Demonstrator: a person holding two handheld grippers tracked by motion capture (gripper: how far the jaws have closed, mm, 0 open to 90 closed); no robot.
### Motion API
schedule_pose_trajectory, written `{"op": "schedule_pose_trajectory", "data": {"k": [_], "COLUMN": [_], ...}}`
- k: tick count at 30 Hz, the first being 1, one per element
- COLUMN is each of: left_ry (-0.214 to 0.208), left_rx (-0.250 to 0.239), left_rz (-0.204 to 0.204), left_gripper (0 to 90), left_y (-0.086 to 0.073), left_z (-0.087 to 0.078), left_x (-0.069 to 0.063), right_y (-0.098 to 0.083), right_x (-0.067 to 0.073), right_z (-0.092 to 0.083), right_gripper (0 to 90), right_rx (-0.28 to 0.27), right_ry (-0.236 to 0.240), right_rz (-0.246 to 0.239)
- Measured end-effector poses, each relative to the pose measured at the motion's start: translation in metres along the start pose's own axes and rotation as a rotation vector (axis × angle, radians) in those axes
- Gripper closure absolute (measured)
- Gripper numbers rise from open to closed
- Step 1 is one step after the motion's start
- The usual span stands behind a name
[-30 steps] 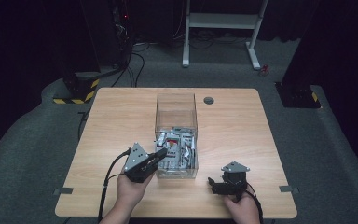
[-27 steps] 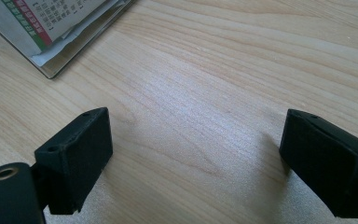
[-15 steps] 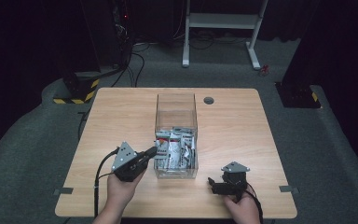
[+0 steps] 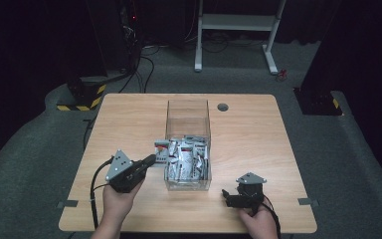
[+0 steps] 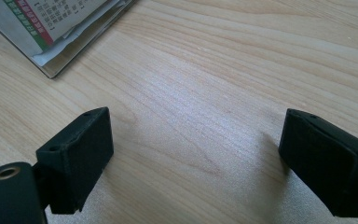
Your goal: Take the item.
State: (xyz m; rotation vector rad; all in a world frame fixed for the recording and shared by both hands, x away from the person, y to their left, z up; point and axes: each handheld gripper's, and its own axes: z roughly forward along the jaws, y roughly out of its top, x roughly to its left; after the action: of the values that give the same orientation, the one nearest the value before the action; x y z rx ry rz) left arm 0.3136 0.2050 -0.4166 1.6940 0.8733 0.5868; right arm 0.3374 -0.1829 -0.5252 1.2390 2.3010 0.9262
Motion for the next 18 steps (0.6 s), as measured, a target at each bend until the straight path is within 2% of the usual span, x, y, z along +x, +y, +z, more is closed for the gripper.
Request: {"op": "schedule_pose_trajectory", "data": {"k": [3, 11, 18], "left_ry": [0.015, 0.056, 0.102], "left_rx": [0.007, 0.007, 0.009], "left_rz": [0.016, -0.011, -0.024], "left_gripper": [89.6, 89.6, 89.4], "left_y": [0.0, 0.0, -0.004], "left_z": [-0.006, -0.021, -0.025], "left_x": [0.007, 0.028, 0.038], "right_y": [0.0, 0.0, 0.0], "right_x": [0.0, 0.0, 0.0], "right_z": [0.0, 0.0, 0.0], "right_gripper": [9.6, 9.6, 9.6], "right_rx": [0.0, 0.0, 0.0], "right_ry": [0.0, 0.0, 0.0], "right_rz": [0.0, 0.0, 0.0]}}
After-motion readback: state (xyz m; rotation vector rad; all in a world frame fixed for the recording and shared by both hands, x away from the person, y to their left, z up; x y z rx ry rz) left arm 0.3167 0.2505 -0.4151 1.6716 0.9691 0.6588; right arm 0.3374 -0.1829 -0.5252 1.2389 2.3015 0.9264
